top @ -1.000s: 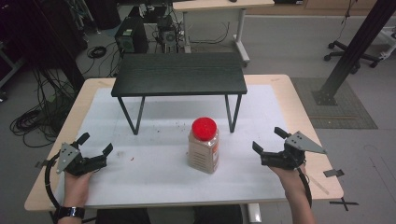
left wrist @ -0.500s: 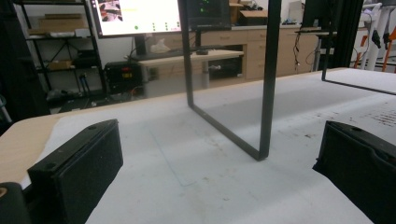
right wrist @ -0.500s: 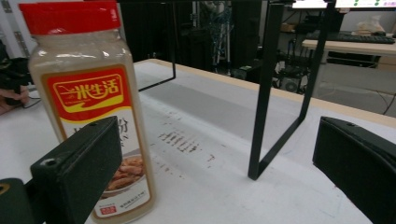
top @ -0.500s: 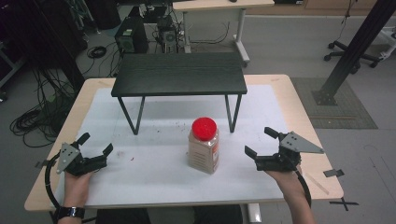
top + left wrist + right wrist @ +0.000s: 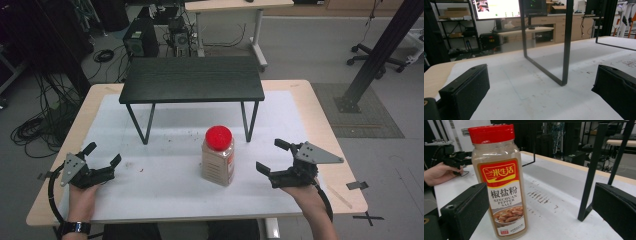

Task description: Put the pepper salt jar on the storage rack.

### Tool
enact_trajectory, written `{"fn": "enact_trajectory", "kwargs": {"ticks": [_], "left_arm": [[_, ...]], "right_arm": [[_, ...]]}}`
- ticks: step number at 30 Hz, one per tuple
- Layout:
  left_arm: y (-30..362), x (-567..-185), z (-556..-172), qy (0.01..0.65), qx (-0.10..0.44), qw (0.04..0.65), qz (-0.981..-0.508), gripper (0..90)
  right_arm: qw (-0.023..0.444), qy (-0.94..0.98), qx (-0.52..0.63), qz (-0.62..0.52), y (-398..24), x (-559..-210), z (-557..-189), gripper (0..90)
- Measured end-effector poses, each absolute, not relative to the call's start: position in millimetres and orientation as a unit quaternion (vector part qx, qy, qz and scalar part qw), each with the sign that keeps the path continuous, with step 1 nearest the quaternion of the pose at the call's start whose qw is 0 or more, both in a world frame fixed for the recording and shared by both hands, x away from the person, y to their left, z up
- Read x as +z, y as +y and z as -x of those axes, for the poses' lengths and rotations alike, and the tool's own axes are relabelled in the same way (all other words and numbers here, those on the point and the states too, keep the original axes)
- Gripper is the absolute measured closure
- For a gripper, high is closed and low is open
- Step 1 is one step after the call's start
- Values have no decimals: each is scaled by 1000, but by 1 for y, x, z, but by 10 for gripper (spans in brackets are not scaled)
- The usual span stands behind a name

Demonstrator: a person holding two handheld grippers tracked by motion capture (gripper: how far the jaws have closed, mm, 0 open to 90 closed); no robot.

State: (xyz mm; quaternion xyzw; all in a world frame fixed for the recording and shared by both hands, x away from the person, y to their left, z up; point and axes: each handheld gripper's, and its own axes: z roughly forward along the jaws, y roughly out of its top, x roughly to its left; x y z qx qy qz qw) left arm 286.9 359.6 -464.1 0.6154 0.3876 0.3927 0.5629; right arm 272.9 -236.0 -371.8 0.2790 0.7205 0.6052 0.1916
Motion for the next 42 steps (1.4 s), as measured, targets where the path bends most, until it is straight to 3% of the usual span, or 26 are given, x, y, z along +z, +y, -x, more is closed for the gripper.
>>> {"fn": "enact_trajectory", "kwargs": {"ticks": [42], "left_arm": [[360, -464, -286, 386, 388, 566, -616, 4]], "right_arm": [[128, 757, 592, -245, -201, -398, -274, 23]]}}
